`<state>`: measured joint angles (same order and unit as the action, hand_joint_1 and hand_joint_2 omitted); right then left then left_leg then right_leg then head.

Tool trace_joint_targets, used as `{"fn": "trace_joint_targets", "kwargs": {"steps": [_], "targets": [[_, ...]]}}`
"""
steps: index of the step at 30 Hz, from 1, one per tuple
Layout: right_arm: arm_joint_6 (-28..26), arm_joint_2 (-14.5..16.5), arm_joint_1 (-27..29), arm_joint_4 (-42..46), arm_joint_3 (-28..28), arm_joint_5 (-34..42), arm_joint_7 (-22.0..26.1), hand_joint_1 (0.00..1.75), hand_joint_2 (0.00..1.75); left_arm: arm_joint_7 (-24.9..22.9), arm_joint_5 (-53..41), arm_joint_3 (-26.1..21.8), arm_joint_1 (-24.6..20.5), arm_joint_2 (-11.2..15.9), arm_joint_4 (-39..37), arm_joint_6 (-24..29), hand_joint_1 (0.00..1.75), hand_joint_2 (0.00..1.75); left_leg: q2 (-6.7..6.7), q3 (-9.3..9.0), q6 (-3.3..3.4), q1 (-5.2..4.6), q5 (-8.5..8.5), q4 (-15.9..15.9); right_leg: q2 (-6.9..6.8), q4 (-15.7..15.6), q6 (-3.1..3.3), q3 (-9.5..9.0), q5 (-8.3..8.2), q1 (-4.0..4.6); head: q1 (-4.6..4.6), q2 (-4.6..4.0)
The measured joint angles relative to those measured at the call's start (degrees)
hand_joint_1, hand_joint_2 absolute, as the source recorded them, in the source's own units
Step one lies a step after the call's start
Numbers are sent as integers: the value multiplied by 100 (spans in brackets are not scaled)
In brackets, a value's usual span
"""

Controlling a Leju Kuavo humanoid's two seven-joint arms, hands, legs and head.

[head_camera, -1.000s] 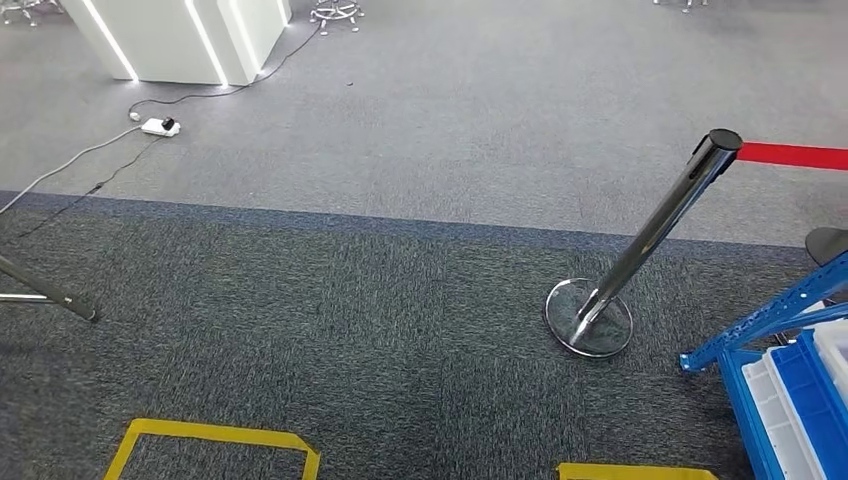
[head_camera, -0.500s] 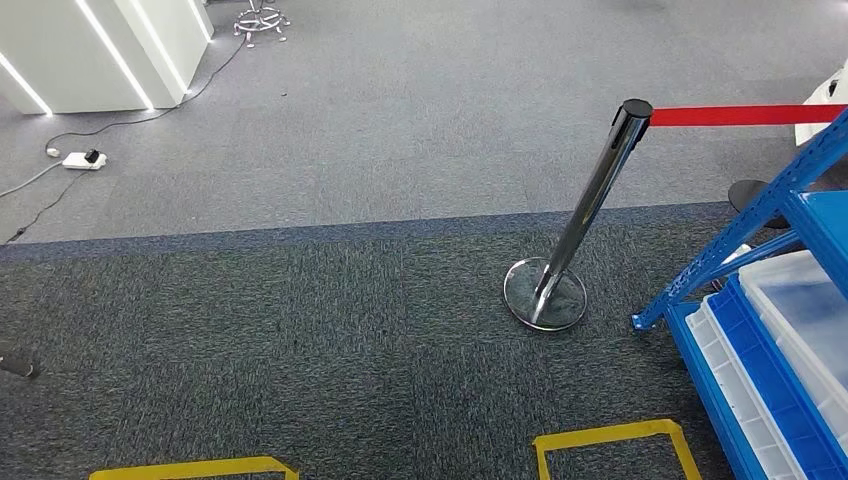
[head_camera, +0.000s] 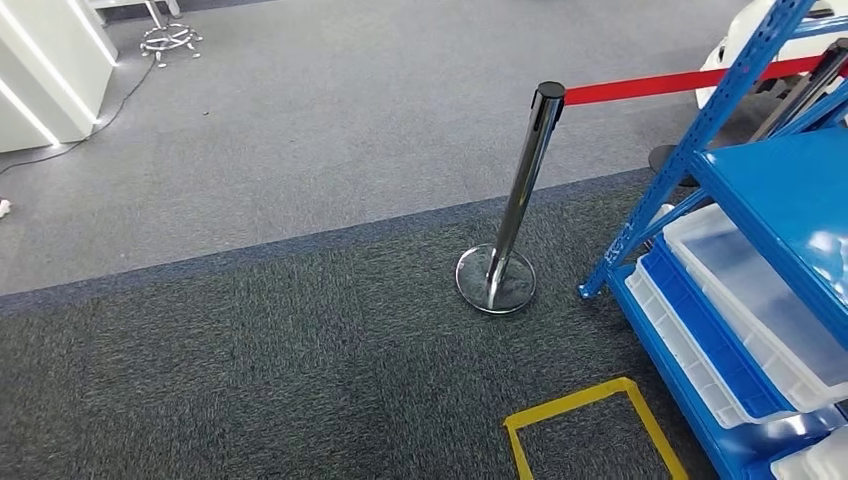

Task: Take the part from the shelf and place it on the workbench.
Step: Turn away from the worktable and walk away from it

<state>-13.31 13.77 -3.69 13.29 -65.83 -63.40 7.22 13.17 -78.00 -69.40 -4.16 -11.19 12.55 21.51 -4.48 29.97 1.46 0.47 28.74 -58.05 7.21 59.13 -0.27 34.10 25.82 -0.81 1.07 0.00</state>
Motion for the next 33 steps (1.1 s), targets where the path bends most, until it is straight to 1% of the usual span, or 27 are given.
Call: {"fn": "trace_joint_targets", "kwargs": {"steps": [1,2,3,5,6,7,8,9,10,12,13,14,16,17,18,20,21,22,23,24,25,27,28,29,31,32,33], "targets": [[1,-1,10,-2,0,-3,2,0,0,3,-1,0,-9,-2,0,0,0,0,72,-17,24,9,-27,30,15,5,-33,11,-5,-8,1,0],[1,-1,16,-4,0,-4,5,0,0,5,1,0,-11,-4,0,1,0,0,149,-37,57,20,-60,74,-70,60,-56,41,40,3,7,0],[2,-1,18,-7,0,-6,10,0,0,7,2,-1,-6,-7,0,2,0,0,236,-53,95,30,-93,120,-214,218,-73,118,154,18,16,0],[2,-1,7,-8,1,-8,18,0,0,8,4,-1,15,-9,0,6,0,0,408,-54,141,23,-121,158,-547,849,-98,416,525,33,33,0],[3,-1,4,-9,2,-10,19,0,0,8,4,-2,22,-9,0,8,0,0,498,-47,149,15,-120,154,-615,1220,-117,589,688,21,36,0],[3,-1,4,-9,2,-12,19,0,0,7,4,-2,24,-9,0,9,0,0,583,-43,148,10,-114,149,-644,1478,-136,705,763,7,37,0],[5,-2,8,-9,2,-14,19,0,0,5,4,-2,21,-9,0,9,0,0,665,-43,144,8,-107,146,-665,1554,-153,728,737,-9,37,0],[6,-4,13,-9,2,-15,18,0,0,5,3,-2,15,-10,0,6,0,0,740,-49,133,9,-96,143,-694,1378,-166,621,603,-22,38,0],[7,-7,16,-9,2,-17,17,0,0,5,3,-2,9,-13,0,3,0,0,807,-62,117,11,-80,136,-759,1005,-169,408,411,-32,38,0],[11,-15,8,-9,3,-22,19,0,0,5,2,-1,3,-18,0,-2,0,0,915,-82,57,-5,-34,109,-972,231,-133,-14,147,-18,37,0],[14,-17,3,-9,3,-25,22,0,0,6,3,-1,-2,-19,0,-3,0,0,959,-90,23,-16,-11,97,-1036,25,-104,-124,102,1,33,0],[16,-19,0,-9,3,-25,25,0,0,7,3,-1,-11,-19,0,-3,0,0,997,-102,-10,-27,7,91,-1053,-40,-73,-150,111,23,31,0],[17,-23,5,-9,3,-25,28,0,0,8,4,-1,-38,-17,0,-3,0,0,1059,-136,-72,-21,31,91,-949,-52,-9,-142,92,30,29,0],[17,-25,5,-9,3,-26,28,0,0,10,4,-2,-45,-17,0,-3,0,0,996,-134,-105,-7,79,48,-903,-71,29,-145,77,17,28,0],[17,-27,1,-9,3,-28,27,0,0,12,4,-2,-47,-16,0,-3,0,0,880,-82,-134,7,187,-89,-853,-91,69,-146,58,1,26,0],[20,-28,-10,-9,3,-34,22,0,0,14,5,-2,-35,-13,0,-6,0,0,596,204,-175,27,568,-730,-749,-110,123,-136,32,-12,19,0],[22,-29,-14,-9,3,-37,14,0,0,14,5,-2,-26,-13,0,-7,0,0,531,402,-184,29,758,-1149,-688,-107,136,-123,27,-7,18,0],[25,-30,-14,-9,3,-38,7,0,0,12,4,-2,-18,-12,0,-7,0,0,511,564,-190,30,859,-1479,-616,-100,141,-115,25,-2,18,0],[27,-30,-12,-9,2,-38,-1,0,0,10,3,-2,-13,-12,0,-7,0,0,504,644,-189,30,844,-1625,-540,-91,144,-112,24,2,18,0],[28,-31,-11,-9,2,-38,-8,0,0,9,2,-2,-11,-11,0,-7,0,0,496,617,-182,30,706,-1538,-458,-78,141,-112,25,2,18,0],[28,-31,-11,-9,2,-38,-11,0,0,7,3,-2,-11,-9,0,-7,0,0,455,490,-169,33,478,-1228,-375,-63,136,-114,29,0,18,0],[29,-31,-16,-10,2,-39,-14,0,0,5,5,-4,-1,1,0,-7,0,0,203,173,-134,49,88,-434,-229,-27,107,-98,37,0,19,0],[31,-31,-22,-11,2,-39,-15,0,0,5,7,-5,2,5,0,-6,0,0,82,78,-121,54,-1,-173,-164,-12,77,-77,32,2,20,0],[33,-31,-25,-13,2,-40,-15,0,0,5,8,-6,1,8,0,-5,0,0,5,41,-110,54,-18,-52,-106,-4,41,-51,22,3,21,0],[40,-34,-15,-13,2,-44,-16,0,0,6,13,-7,-22,6,0,-3,0,0,77,29,-74,48,-31,-16,11,-12,-42,-10,-13,-3,23,0],[43,-38,-7,-14,3,-46,-14,0,0,6,20,-7,-31,3,0,-1,0,0,147,16,-38,52,-54,10,-34,8,-71,7,0,-3,24,0],[46,-42,-3,-14,3,-50,-13,0,0,8,27,-8,-36,0,0,3,0,0,223,5,10,58,-78,39,-160,100,-96,51,72,4,30,0]]}}
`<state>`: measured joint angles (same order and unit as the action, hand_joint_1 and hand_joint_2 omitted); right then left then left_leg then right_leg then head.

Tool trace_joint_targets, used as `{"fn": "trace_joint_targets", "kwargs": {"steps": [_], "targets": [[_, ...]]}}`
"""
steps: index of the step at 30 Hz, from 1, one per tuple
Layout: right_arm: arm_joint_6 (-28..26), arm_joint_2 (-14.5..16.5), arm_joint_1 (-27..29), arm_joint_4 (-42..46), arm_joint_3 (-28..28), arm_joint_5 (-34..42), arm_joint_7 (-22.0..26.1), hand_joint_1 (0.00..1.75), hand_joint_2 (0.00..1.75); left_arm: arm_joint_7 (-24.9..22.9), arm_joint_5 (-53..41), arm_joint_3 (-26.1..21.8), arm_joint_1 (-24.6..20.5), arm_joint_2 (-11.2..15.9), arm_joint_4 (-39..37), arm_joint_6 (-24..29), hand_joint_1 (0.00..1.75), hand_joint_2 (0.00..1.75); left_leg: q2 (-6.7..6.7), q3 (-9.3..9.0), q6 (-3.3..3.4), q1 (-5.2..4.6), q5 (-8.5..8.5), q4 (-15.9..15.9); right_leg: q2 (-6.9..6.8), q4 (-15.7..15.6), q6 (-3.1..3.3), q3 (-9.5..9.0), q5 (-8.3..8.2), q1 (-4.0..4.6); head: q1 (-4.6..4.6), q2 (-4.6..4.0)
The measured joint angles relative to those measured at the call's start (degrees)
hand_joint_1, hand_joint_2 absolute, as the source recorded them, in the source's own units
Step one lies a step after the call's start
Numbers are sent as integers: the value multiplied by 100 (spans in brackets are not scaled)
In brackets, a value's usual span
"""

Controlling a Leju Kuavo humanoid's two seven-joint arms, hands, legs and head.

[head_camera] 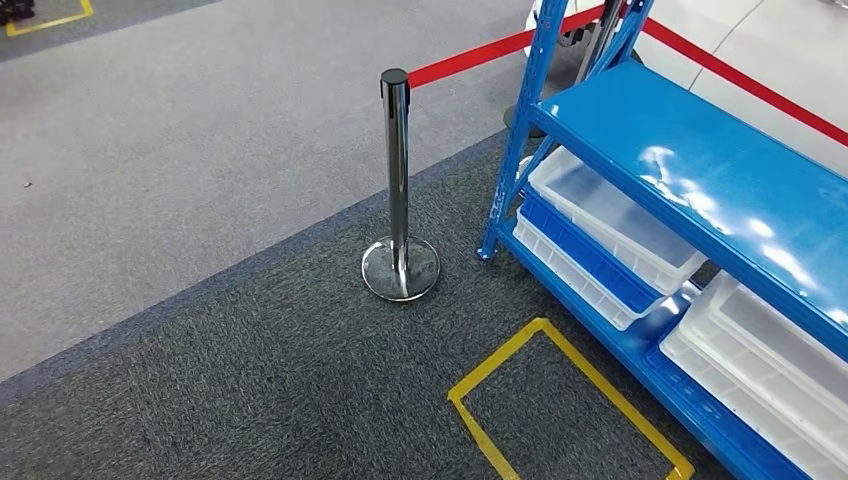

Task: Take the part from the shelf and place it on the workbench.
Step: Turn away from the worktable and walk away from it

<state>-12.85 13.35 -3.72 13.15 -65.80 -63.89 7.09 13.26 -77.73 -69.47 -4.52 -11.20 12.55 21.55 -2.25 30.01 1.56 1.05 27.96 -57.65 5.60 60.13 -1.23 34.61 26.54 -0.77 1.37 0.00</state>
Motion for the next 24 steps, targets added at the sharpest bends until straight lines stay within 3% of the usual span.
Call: {"fn": "trace_joint_targets", "kwargs": {"steps": [2,3,4,5,6,7,9,11,13,15,16,18,19,20,21,22,24], "targets": [[1,-6,-13,-1,2,-5,4,0,0,3,11,-1,10,-4,0,8,0,0,161,-1,69,-4,-25,36,-349,527,-36,238,333,10,10,0],[1,-6,-21,-1,3,-8,6,0,0,4,13,-2,17,-4,0,9,0,0,247,8,87,-14,-23,36,-451,923,-55,421,536,9,14,0],[1,-6,-26,-1,5,-10,8,0,0,2,14,-3,22,-4,0,10,0,0,333,14,91,-23,-20,34,-486,1268,-71,575,677,2,13,0],[0,-6,-26,-1,7,-13,9,0,0,-2,16,-4,23,-4,0,10,0,0,420,16,93,-28,-15,33,-504,1449,-83,643,713,-3,13,0],[-1,-6,-23,-1,8,-15,7,0,0,-7,17,-5,19,-4,0,11,0,0,493,13,91,-29,-10,31,-518,1440,-89,616,656,-6,13,0],[-3,-6,-19,-1,8,-18,3,0,0,-11,18,-5,12,-7,0,12,0,0,560,3,81,-29,-1,28,-557,1152,-84,443,488,-4,13,0],[-8,-6,-20,-2,8,-26,-7,0,0,-18,18,-5,4,-14,0,17,0,0,671,-25,42,-44,32,12,-759,364,-43,-3,172,25,14,0],[-10,-6,-31,-3,10,-37,-14,0,0,-22,17,-6,-2,-19,0,25,0,0,763,-46,-16,-72,67,-5,-894,-82,27,-231,60,69,9,0],[-10,-6,-27,-3,12,-41,-19,0,0,-23,16,-6,-24,-21,0,29,0,0,848,-75,-70,-85,82,1,-822,-128,92,-222,61,85,5,0],[-10,-5,-21,-3,12,-41,-21,0,0,-23,16,-5,-45,-22,0,30,0,0,743,-64,-130,-64,172,-85,-723,-169,160,-232,30,55,5,0],[-10,-4,-25,-3,12,-41,-22,0,0,-22,16,-6,-45,-22,0,31,0,0,609,16,-161,-52,305,-277,-670,-191,196,-237,11,34,4,0],[-9,-4,-34,-3,12,-41,-22,0,0,-21,15,-7,-31,-21,0,33,0,0,344,340,-204,-37,685,-977,-559,-199,239,-230,-7,18,-1,0],[-9,-4,-35,-4,12,-41,-22,0,0,-22,15,-8,-21,-22,0,33,0,0,301,526,-217,-35,835,-1363,-493,-194,246,-223,-8,19,-2,0],[-9,-4,-33,-4,11,-41,-21,0,0,-22,14,-8,-12,-23,-1,33,0,0,289,650,-225,-33,880,-1607,-419,-187,248,-222,-9,19,-3,0],[-8,-4,-31,-5,11,-40,-21,0,0,-22,13,-8,-7,-24,-1,32,0,0,283,689,-225,-30,810,-1656,-339,-176,247,-223,-8,18,-2,0],[-5,-4,-30,-7,10,-40,-22,0,0,-22,11,-8,-5,-24,-1,30,0,0,265,618,-218,-27,627,-1460,-256,-163,242,-226,-4,16,-3,0],[10,-4,-32,-8,10,-37,-27,0,0,-20,5,-8,3,-23,-2,27,0,0,67,312,-188,-15,197,-707,-101,-130,216,-226,11,14,-1,0]]}}
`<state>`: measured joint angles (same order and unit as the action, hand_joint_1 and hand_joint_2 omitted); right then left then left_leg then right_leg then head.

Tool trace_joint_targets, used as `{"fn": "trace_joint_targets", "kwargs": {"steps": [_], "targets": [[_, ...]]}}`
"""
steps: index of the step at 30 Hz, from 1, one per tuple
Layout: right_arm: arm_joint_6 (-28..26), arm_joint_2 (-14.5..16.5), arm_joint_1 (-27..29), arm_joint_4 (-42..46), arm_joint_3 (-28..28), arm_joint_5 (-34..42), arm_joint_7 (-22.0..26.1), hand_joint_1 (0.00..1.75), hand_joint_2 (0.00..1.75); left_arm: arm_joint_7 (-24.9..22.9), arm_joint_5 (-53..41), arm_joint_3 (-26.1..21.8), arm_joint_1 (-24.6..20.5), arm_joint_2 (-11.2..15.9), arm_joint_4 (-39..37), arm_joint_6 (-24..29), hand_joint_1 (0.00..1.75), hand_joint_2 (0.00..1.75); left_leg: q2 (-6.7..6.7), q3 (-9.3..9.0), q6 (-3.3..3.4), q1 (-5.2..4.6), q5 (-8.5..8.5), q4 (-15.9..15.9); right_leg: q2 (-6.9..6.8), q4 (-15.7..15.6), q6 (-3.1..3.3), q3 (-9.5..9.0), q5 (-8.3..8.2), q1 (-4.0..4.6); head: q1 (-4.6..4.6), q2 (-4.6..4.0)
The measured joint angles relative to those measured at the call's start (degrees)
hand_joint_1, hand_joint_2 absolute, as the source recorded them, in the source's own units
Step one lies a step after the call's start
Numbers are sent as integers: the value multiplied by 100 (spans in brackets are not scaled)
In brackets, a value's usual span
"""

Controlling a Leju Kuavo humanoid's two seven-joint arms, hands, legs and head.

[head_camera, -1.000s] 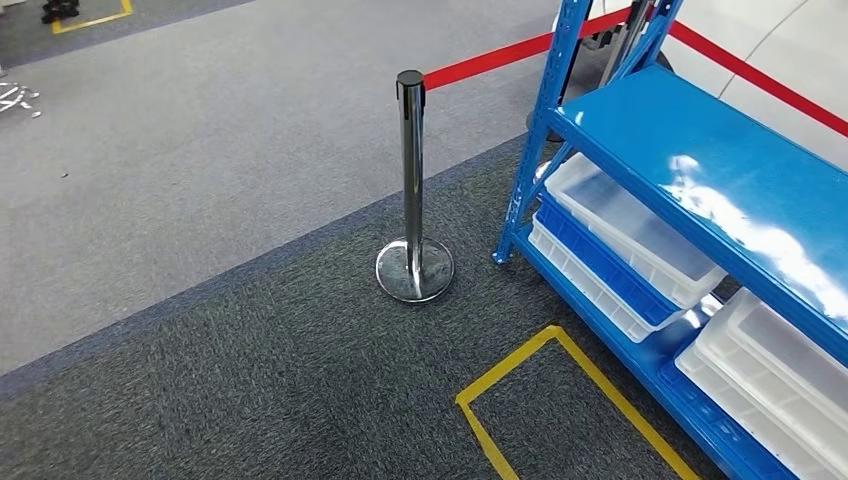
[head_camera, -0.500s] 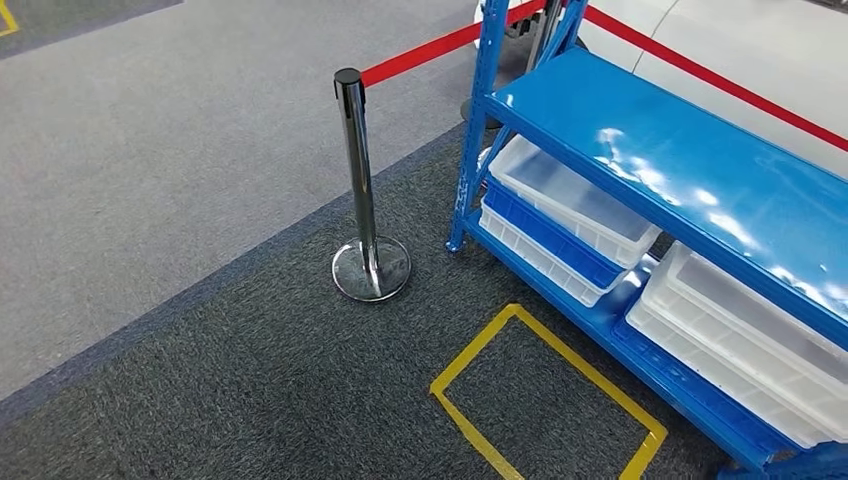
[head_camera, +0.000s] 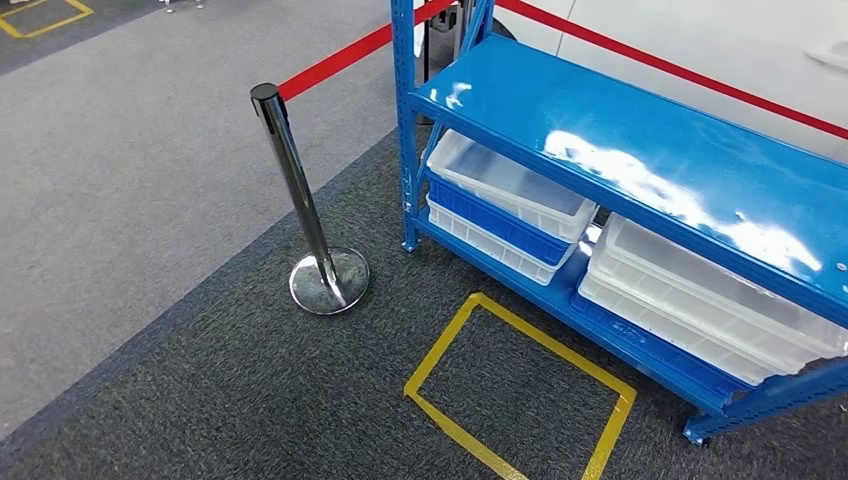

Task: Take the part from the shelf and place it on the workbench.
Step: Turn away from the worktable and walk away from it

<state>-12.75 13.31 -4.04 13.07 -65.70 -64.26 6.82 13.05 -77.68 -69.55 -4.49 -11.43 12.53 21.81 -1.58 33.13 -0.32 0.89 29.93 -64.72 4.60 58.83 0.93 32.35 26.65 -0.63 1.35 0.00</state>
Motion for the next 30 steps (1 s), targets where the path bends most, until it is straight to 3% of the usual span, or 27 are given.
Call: {"fn": "trace_joint_targets", "kwargs": {"steps": [1,3,5,7,9,11,12,13,14,16,18,20,22,24,26,27,28,30], "targets": [[10,-1,-5,0,0,2,-8,0,0,1,-3,1,4,1,1,-1,0,0,-132,-132,15,9,-124,330,73,23,-25,15,7,3,1,0],[33,-3,-9,0,-1,8,-29,0,0,0,-12,2,-1,2,1,-5,0,0,-285,-235,47,8,-160,598,192,41,-97,62,-3,1,4,0],[44,-11,6,0,-2,15,-46,0,0,-1,-17,2,-26,1,1,-13,0,0,-175,-251,104,8,-185,641,272,35,-173,96,-25,-14,6,0],[45,-21,13,-1,-2,22,-62,0,0,-4,-21,2,-31,-2,-1,-18,0,0,-28,-268,190,23,-228,701,50,220,-228,186,109,-3,14,0],[44,-29,1,-2,-2,26,-73,0,0,-6,-27,2,-15,-3,-1,-21,0,0,135,-270,247,15,-241,729,-289,852,-271,480,474,4,24,0],[44,-33,-5,-2,-2,29,-81,0,0,-7,-28,2,2,-2,-1,-25,0,0,309,-263,264,-3,-230,725,-396,1531,-304,799,745,-10,27,0],[44,-35,-3,-2,-3,31,-87,0,0,-7,-28,2,3,-2,-1,-26,0,0,389,-266,265,-8,-222,724,-414,1629,-311,836,730,-16,27,0],[44,-39,2,-2,-3,33,-94,0,0,-7,-30,2,0,-2,-1,-28,0,0,459,-276,260,-11,-213,722,-437,1491,-308,752,605,-16,28,0],[44,-44,6,-2,-4,34,-101,0,0,-7,-31,3,-5,-3,-1,-30,0,0,522,-293,252,-13,-201,721,-489,1145,-292,557,410,-11,28,0],[44,-57,0,-2,-6,37,-111,0,0,-5,-34,4,-9,-7,-1,-34,0,0,637,-329,213,-33,-167,713,-759,345,-209,134,117,40,27,0],[42,-69,-11,-2,-7,37,-118,0,0,-1,-38,4,-18,-9,-1,-36,0,0,735,-354,159,-59,-140,707,-908,9,-121,-15,53,99,25,0],[40,-76,-9,-2,-8,38,-127,0,0,2,-44,5,-37,-10,-1,-37,0,0,817,-379,103,-70,-120,715,-785,-12,-60,-2,28,93,24,0],[41,-80,-10,-2,-9,39,-133,0,0,5,-49,7,-45,-9,-1,-37,0,0,639,-346,39,-58,7,575,-669,-62,9,-19,-11,47,19,0],[41,-82,-22,-2,-10,39,-136,0,0,8,-50,7,-35,-7,-1,-37,0,0,325,-94,-13,-33,346,-7,-553,-83,60,-20,-39,23,9,0],[40,-83,-29,-2,-11,39,-138,0,0,9,-50,7,-18,-5,-1,-37,0,0,220,272,-42,-21,639,-762,-403,-67,78,-2,-44,25,4,0],[41,-83,-28,-3,-11,39,-139,0,0,9,-50,7,-11,-5,-1,-37,0,0,214,373,-50,-17,639,-942,-319,-54,78,2,-43,26,4,0],[41,-83,-26,-4,-11,39,-141,0,0,9,-50,7,-7,-5,-1,-37,0,0,209,362,-52,-12,507,-874,-232,-37,74,2,-39,25,4,0],[42,-81,-25,-7,-11,39,-145,0,0,8,-51,7,-2,-3,-1,-38,0,0,92,84,-38,8,65,-174,-66,5,52,5,-21,18,4,0]]}}
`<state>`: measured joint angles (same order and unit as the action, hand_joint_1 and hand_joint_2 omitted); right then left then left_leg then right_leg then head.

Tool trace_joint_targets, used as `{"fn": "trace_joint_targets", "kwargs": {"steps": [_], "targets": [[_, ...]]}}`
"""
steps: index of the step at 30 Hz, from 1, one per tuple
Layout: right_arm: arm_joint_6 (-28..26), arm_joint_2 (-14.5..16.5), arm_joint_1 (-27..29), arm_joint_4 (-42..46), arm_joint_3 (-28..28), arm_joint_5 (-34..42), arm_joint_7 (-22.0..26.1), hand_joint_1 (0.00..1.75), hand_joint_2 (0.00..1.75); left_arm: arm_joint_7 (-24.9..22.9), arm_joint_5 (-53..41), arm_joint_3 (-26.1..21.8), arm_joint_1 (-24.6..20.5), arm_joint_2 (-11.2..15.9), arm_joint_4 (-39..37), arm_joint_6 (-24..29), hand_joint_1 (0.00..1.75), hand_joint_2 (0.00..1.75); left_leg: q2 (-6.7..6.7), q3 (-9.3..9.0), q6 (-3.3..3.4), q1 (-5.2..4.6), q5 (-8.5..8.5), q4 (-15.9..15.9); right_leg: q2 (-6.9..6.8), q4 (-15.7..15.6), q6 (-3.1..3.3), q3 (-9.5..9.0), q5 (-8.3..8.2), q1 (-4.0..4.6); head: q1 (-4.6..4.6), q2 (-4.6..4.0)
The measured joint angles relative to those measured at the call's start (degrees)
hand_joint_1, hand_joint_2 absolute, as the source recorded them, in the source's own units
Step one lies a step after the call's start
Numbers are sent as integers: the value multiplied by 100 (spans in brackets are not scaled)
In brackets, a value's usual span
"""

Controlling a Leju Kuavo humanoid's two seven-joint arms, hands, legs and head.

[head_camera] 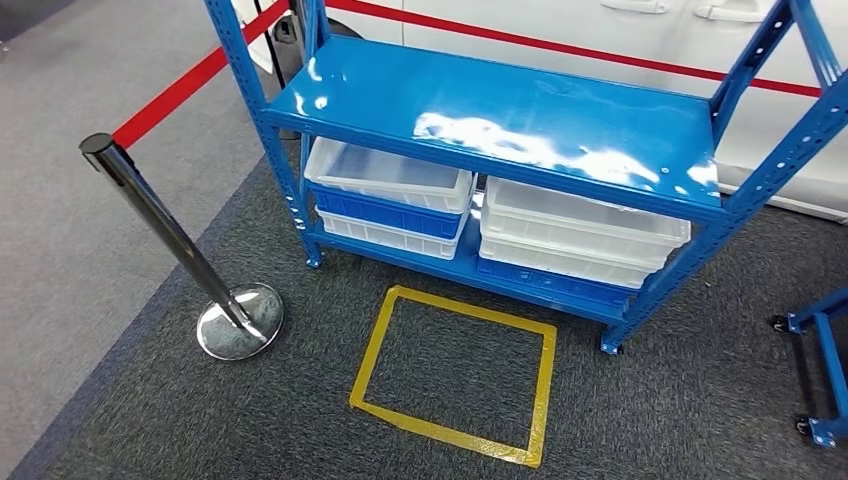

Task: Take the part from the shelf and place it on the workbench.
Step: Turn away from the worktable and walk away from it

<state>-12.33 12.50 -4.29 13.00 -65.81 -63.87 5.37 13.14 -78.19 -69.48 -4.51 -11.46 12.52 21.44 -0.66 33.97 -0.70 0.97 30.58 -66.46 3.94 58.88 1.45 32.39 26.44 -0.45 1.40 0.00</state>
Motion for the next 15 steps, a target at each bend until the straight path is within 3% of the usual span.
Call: {"fn": "trace_joint_targets", "kwargs": {"steps": [1,3,4,6,8,10,11,12,13,15], "targets": [[-1,0,-3,-1,-1,1,-3,0,0,-1,-1,0,4,1,0,-1,0,0,-149,-151,13,12,-154,379,71,32,-24,17,11,4,1,0],[-1,-2,-10,-2,-2,2,-9,0,0,-3,-11,2,5,3,0,-4,0,0,-372,-289,46,21,-241,749,191,73,-92,81,7,5,3,0],[-1,-2,-8,-2,-2,3,-13,0,0,-5,-20,3,-2,3,0,-5,0,0,-388,-294,66,10,-232,769,251,77,-133,112,-9,0,4,0],[1,-12,9,-5,-2,4,-21,0,0,-7,-36,6,-15,-1,0,-6,0,0,-253,-300,133,21,-272,806,310,84,-200,149,-22,-9,6,0],[2,-26,14,-8,-2,4,-26,0,0,-7,-42,7,-16,-4,0,-7,0,0,-99,-313,218,43,-315,868,72,358,-252,282,165,-1,28,0],[7,-30,2,-10,-2,3,-31,0,0,-6,-43,7,-3,-4,0,-10,0,0,50,-311,263,27,-320,884,-241,1019,-295,594,537,-7,47,0],[9,-30,-3,-11,-2,0,-41,0,0,-7,-42,7,5,-4,0,-12,0,0,124,-306,268,18,-315,881,-304,1359,-315,753,678,-18,46,0],[11,-30,-5,-13,-2,-8,-64,0,0,-7,-42,7,11,-3,0,-14,0,44,185,-305,268,12,-308,878,-333,1550,-329,835,721,-30,45,0],[14,-30,-1,-14,-2,-21,-105,0,0,-7,-42,7,8,-3,0,-16,0,87,231,-307,264,11,-302,874,-350,1532,-337,808,656,-41,45,0],[23,-30,13,-18,-2,-49,-226,0,0,-7,-43,7,-13,-2,0,-19,0,175,283,-319,244,11,-289,862,-387,911,-323,443,314,-52,47,0]]}}
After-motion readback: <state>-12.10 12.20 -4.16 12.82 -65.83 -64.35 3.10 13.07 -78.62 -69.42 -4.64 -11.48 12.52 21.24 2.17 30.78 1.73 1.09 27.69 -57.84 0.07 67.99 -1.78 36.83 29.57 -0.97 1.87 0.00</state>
